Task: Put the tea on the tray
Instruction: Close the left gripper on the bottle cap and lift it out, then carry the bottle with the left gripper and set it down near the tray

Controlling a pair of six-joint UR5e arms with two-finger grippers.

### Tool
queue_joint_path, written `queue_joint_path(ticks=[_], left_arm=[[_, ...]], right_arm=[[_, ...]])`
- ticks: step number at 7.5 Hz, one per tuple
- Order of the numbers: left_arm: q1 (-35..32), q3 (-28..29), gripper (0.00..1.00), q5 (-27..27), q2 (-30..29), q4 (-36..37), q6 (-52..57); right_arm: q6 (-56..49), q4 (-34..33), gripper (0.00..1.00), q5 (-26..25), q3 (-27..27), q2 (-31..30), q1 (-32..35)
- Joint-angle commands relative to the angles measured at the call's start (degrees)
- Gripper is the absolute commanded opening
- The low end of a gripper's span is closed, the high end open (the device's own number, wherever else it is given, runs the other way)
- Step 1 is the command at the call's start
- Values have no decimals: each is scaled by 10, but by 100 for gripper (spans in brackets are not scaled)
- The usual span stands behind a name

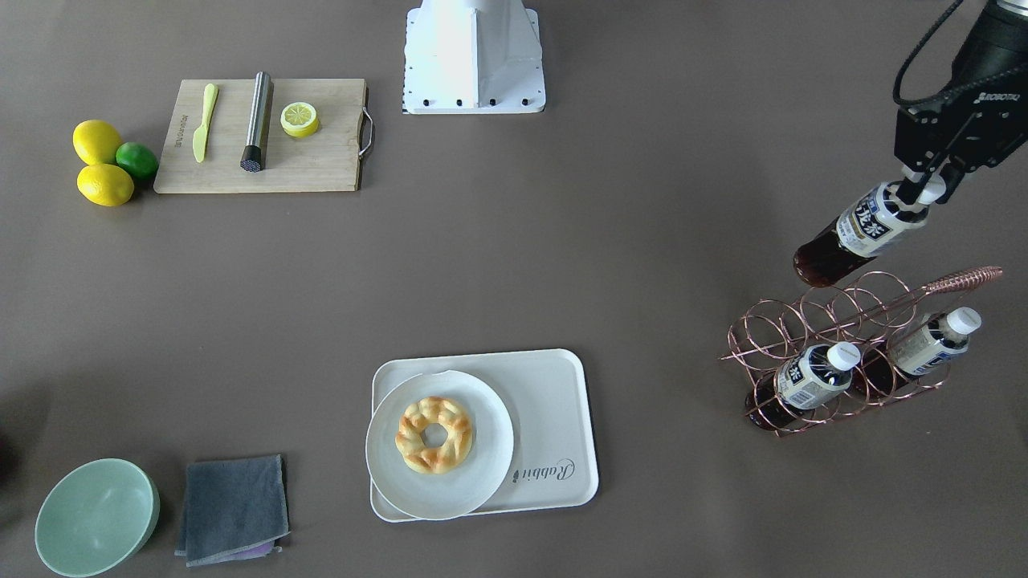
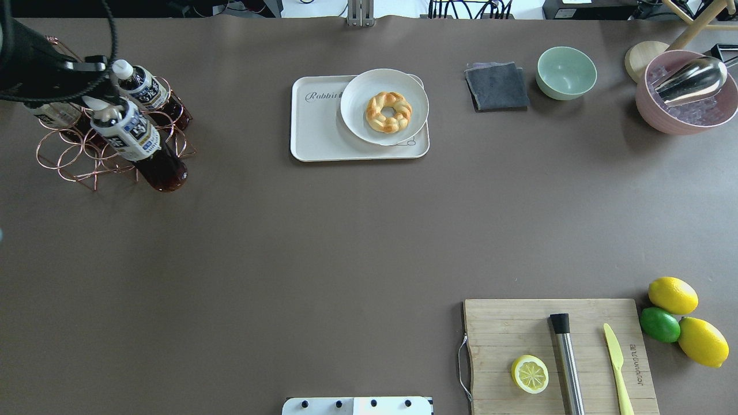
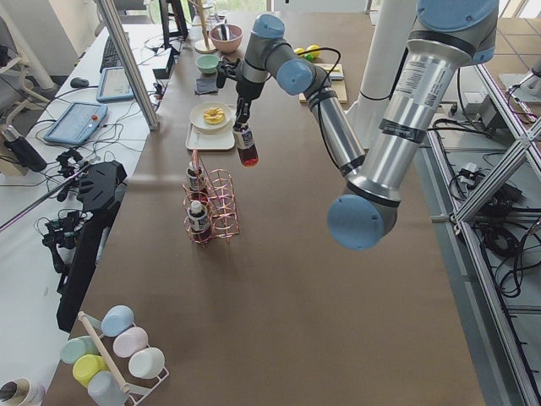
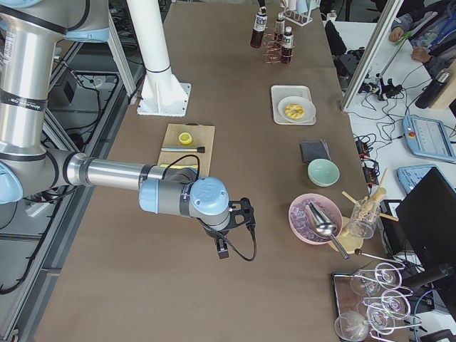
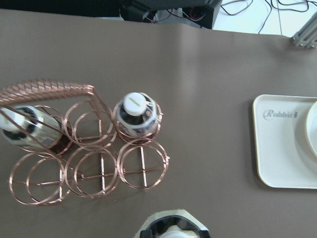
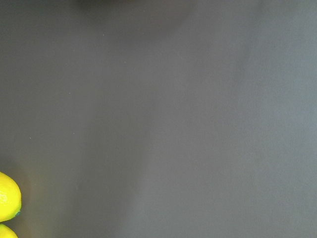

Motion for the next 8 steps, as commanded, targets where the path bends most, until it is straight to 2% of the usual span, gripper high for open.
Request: queue_joint_path(ticks=[1,2,3,5,6,8], left_arm=[[119,95,0,83,-182,92,-108],[125,153,0,85,-221,65,-113],[126,166,0,85,-215,35,-112],[169,170,0,85,-220,19,-137],[220,176,0,121,-228,-5,-175],[281,187,0,181,-230,-11,-177]], right_arm=[[1,0,100,1,0,0,0],[1,0,100,1,0,0,0],[1,0,100,2,0,0,0],[1,0,100,10,0,0,0],[2,0,100,10,1,0,0],[3,1,100,12,0,1,-1]])
